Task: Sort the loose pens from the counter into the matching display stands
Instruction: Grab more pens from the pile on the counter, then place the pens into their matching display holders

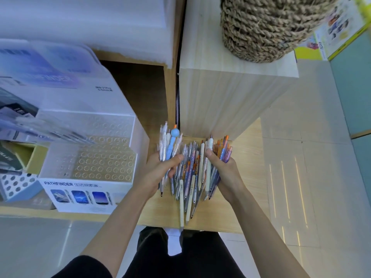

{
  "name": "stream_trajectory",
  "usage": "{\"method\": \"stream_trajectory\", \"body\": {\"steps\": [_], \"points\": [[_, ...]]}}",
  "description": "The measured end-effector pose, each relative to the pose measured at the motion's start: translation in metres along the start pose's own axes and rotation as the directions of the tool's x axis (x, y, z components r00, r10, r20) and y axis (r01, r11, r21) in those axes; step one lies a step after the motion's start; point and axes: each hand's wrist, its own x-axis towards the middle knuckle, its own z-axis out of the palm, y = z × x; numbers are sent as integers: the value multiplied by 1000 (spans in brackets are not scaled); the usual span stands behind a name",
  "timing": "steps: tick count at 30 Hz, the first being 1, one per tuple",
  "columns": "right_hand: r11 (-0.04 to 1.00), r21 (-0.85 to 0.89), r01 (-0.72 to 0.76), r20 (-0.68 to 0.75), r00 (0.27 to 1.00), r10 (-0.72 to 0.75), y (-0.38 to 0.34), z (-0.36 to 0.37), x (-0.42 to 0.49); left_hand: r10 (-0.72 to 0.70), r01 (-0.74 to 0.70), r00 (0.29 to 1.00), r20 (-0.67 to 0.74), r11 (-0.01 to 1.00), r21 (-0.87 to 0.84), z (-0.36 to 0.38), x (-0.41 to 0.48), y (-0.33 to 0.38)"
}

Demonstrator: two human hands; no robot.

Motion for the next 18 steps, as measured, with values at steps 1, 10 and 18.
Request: {"method": "stream_trajectory", "body": {"steps": [1, 10, 18], "points": [[1000, 12, 6, 21, 1000, -6, -3, 3, -3, 10, -10, 1000, 7, 1000, -11, 1, -5, 3], [996, 32, 83, 170, 982, -87, -33, 43, -34, 100, -104, 994, -41, 989, -106, 8, -59, 28], [984, 176, 29, 152, 987, -56, -29, 111, -66, 127, -166, 972, -196, 966, -198, -15, -109, 32]]}}
